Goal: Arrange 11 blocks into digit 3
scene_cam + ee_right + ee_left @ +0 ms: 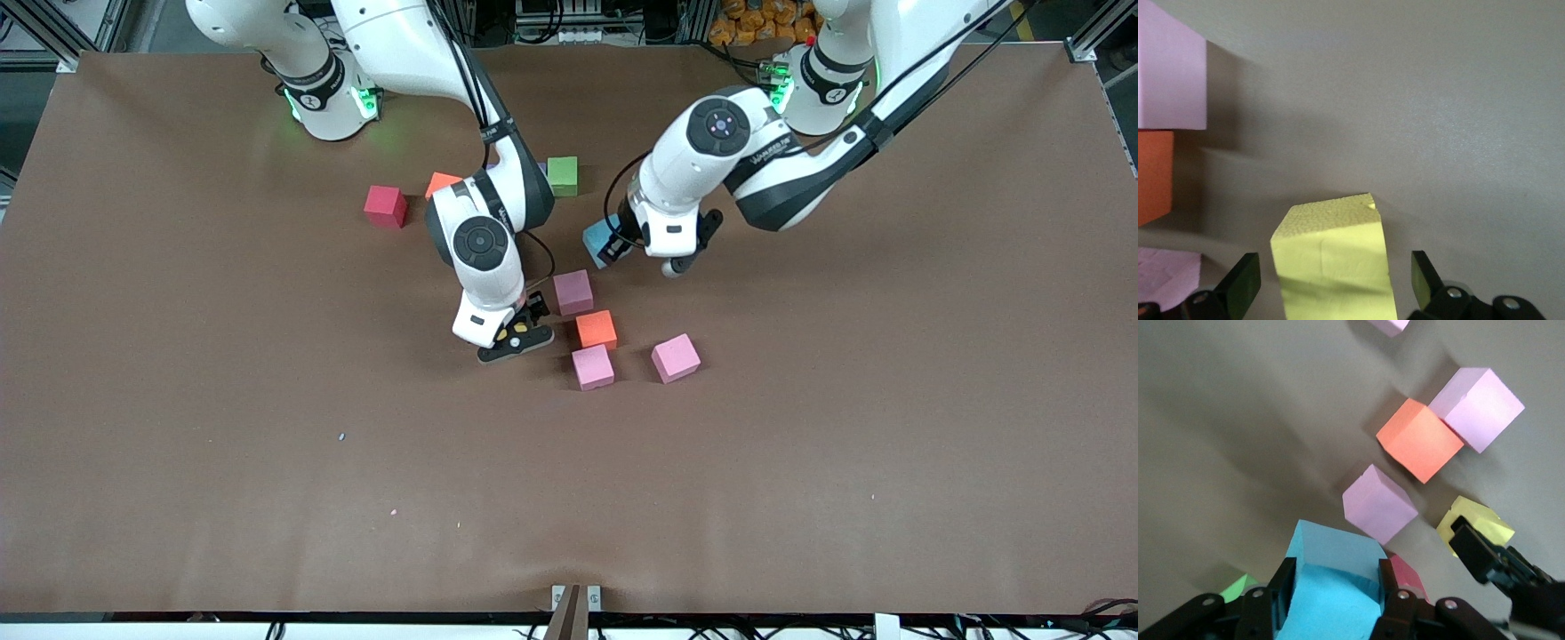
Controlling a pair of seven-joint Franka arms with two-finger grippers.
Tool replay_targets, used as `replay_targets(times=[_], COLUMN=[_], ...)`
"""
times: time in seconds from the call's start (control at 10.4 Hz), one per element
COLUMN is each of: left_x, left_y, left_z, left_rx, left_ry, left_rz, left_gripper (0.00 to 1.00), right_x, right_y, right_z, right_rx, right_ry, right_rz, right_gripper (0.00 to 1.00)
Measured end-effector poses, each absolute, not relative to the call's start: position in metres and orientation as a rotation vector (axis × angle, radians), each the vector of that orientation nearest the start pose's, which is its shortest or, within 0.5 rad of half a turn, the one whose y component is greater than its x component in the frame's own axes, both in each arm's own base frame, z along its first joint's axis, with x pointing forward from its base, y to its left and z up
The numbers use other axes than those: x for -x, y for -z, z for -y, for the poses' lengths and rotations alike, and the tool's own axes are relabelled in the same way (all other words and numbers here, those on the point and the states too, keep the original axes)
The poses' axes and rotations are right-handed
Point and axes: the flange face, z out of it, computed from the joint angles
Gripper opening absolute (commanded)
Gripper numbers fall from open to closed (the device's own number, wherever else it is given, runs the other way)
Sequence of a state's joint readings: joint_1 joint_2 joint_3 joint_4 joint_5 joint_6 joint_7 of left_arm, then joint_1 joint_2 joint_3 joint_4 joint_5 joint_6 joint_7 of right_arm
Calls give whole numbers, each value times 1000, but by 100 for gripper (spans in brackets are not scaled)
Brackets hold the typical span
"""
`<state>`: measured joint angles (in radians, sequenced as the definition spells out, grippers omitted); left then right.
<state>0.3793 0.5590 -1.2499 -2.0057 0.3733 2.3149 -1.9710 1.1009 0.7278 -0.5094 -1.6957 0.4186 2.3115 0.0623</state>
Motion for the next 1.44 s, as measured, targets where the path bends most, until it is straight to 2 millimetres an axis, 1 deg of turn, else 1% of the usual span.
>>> replay_targets(times=[0.1,0.19,0.29,0.48,0.67,0.77,0.87,0.96,1.06,1.15,1.25,1.44], left_x=[-430,-432,-432,-432,-431,-431,-432,-433,-438,-442,-444,-439], left_y=[-366,-365,-362,-362,-363,-363,-364,-365,-368,-368,-366,-357], left_z=[422,419,416,416,417,418,419,420,421,424,430,455], left_rx=[2947,2932,2911,2906,2907,2901,2876,2834,2760,2671,2599,2469], left_ry=[-340,-339,-339,-339,-340,-342,-350,-362,-377,-392,-400,-388], left_rz=[1551,1553,1546,1545,1543,1553,1598,1669,1786,1904,1986,2113], left_gripper=[0,0,0,0,0,0,0,0,0,0,0,0], right_x=[-534,-535,-535,-532,-541,-551,-563,-573,-580,-583,-585,-588], right_y=[-207,-202,-200,-199,-208,-219,-235,-252,-270,-281,-288,-293], right_z=[-410,-408,-408,-412,-405,-394,-376,-359,-348,-343,-339,-328], right_rx=[3123,3129,3130,3115,3112,3122,3135,3141,3134,3125,3121,3125], right_ry=[17,14,14,10,23,26,19,13,16,26,32,38], right_rz=[553,551,550,521,463,424,377,331,295,278,265,237], right_gripper=[85,29,17,17,17,18,18,18,18,18,18,19])
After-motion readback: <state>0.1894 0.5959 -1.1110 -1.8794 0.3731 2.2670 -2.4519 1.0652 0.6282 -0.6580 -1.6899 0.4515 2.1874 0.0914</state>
